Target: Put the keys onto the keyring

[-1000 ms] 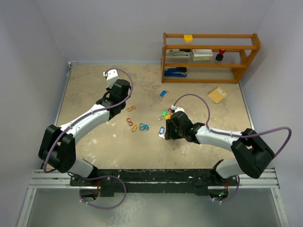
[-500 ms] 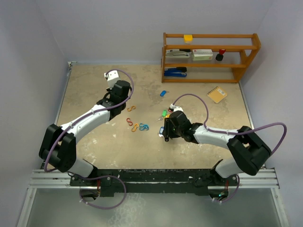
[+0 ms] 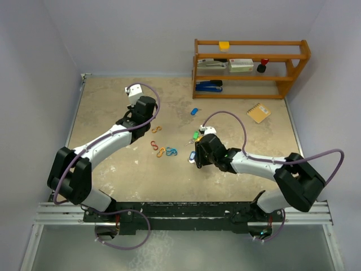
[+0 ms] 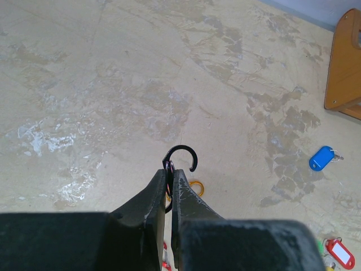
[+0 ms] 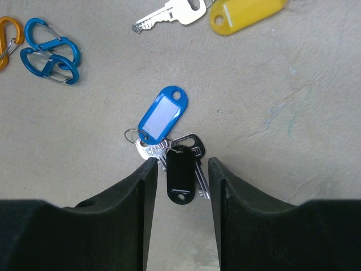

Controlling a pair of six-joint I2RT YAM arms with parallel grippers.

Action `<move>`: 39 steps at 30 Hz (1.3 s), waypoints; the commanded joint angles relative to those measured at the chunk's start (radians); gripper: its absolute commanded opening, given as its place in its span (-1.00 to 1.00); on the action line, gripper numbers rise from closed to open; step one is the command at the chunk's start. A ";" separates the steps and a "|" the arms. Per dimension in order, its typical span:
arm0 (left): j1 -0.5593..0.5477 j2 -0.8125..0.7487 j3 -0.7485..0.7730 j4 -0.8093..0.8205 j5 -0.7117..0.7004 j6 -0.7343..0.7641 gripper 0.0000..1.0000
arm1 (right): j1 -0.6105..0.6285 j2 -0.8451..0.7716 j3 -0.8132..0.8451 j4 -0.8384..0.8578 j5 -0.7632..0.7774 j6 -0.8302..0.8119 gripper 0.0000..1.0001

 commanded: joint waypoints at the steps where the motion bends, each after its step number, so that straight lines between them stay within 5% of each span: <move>1: -0.003 0.000 0.003 0.022 -0.018 0.020 -1.00 | 0.013 -0.075 0.028 -0.032 0.090 -0.135 -0.09; 16: -0.003 0.000 0.009 0.013 -0.010 0.020 -1.00 | 0.015 -0.031 0.020 0.056 -0.041 -0.402 -0.19; 39: -0.003 0.014 0.012 0.011 -0.014 0.024 -1.00 | 0.016 0.059 0.035 0.092 -0.077 -0.432 -0.36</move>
